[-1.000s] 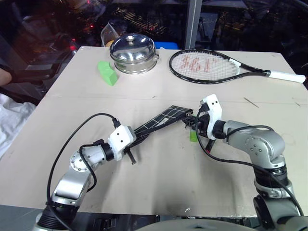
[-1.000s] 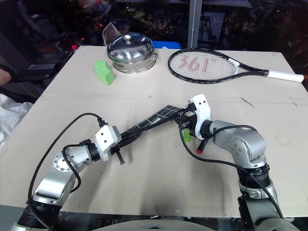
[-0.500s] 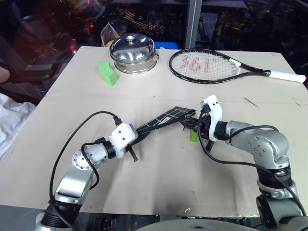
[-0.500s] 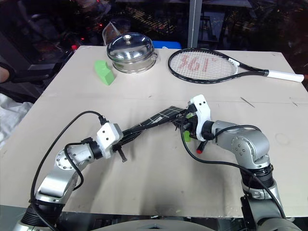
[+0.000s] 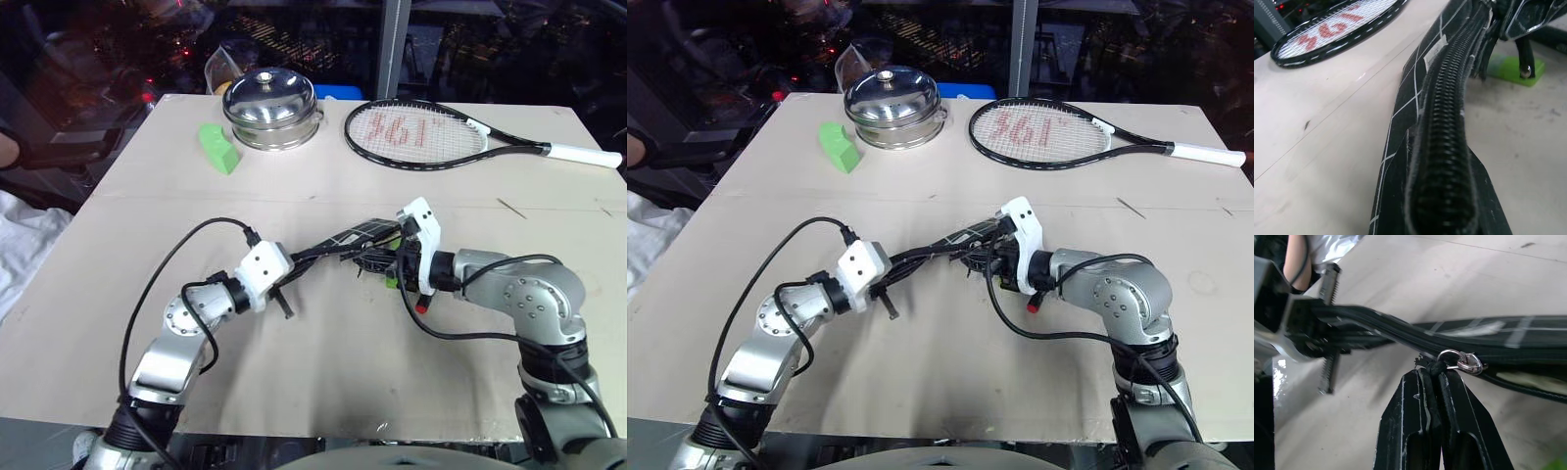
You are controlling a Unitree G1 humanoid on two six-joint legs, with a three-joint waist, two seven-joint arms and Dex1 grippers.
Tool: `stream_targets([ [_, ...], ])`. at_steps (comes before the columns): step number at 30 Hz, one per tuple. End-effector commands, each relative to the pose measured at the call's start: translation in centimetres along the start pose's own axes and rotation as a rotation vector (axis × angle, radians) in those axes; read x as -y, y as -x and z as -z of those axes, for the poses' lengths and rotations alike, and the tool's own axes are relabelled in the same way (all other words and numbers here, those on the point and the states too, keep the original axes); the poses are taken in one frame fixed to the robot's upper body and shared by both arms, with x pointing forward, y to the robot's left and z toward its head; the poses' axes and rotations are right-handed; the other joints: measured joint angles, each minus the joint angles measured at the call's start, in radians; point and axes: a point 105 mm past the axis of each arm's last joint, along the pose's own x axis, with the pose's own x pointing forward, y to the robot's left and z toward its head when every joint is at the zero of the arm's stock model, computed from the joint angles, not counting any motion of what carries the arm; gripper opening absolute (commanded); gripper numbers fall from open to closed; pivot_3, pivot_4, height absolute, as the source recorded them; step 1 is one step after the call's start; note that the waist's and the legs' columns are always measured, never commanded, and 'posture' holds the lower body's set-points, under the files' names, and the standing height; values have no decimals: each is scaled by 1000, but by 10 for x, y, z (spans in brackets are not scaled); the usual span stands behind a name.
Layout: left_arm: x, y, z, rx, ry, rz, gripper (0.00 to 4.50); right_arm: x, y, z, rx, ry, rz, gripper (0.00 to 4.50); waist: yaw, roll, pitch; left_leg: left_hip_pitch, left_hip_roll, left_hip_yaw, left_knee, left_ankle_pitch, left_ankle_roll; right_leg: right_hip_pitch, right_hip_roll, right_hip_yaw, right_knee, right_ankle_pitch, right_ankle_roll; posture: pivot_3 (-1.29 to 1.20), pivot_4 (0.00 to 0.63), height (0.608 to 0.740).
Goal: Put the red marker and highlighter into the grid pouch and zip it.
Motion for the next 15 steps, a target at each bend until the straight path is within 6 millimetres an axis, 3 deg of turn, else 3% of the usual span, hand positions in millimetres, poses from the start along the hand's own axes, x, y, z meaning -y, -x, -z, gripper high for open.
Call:
stream_targets([
  [1, 0, -10, -20, 53, -51, -10, 0, -14, -1, -10, 22, 35, -57, 40, 1, 0, 0, 0, 0, 0, 0, 0, 0, 0, 0, 0, 0, 0, 0, 0, 150, 740],
  [15, 6, -56, -32, 81, -102, -31, 0, -25, -25, -9, -31, 37, -114, 40, -1, 0, 0, -1, 0, 0, -1, 0, 0, -1, 0, 0, 0, 0, 0, 0, 150, 740],
])
